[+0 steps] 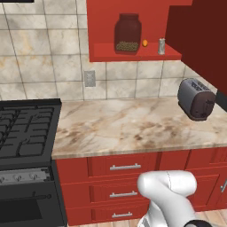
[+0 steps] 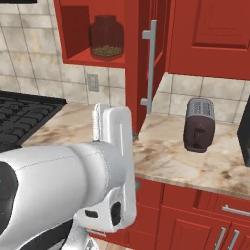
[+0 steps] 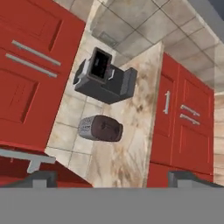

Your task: Pick the candle and jar from the dining table and place them in the open cabinet. Close the cabinet after placing the objects.

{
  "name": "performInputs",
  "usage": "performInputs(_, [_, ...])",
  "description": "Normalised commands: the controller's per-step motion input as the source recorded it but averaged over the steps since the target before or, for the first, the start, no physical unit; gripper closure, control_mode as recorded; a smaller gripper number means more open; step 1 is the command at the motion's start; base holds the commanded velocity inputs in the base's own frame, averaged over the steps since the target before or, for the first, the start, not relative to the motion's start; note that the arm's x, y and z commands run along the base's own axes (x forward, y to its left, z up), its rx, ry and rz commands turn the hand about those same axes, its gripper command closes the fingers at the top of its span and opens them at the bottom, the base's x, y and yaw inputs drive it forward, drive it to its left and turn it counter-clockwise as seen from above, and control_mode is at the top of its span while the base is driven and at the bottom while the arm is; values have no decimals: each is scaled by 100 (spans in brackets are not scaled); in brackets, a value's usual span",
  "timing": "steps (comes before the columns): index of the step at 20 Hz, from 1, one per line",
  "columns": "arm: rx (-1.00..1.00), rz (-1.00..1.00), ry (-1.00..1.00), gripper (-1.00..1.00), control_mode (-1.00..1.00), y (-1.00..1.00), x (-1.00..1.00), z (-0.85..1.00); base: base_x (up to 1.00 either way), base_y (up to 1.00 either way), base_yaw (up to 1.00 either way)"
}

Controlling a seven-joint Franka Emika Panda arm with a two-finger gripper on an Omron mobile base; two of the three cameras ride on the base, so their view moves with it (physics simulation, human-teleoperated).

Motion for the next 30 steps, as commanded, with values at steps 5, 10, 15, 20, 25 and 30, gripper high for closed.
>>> performInputs(5, [29,26,-7,-100,-100,-24,40,-1,0,0,0])
performInputs(10, [31,33,-4,-100,-100,-17,64,0,0,0,0])
performInputs(15, [24,31,-2,-100,-100,0,61,-4,0,0,0])
performInputs(20, [21,30,-2,-100,-100,0,54,-1,0,0,0])
performInputs(25, [20,28,-2,-100,-100,0,58,-5,0,0,0])
performInputs(30, [19,24,0,-100,-100,0,49,-5,0,0,0])
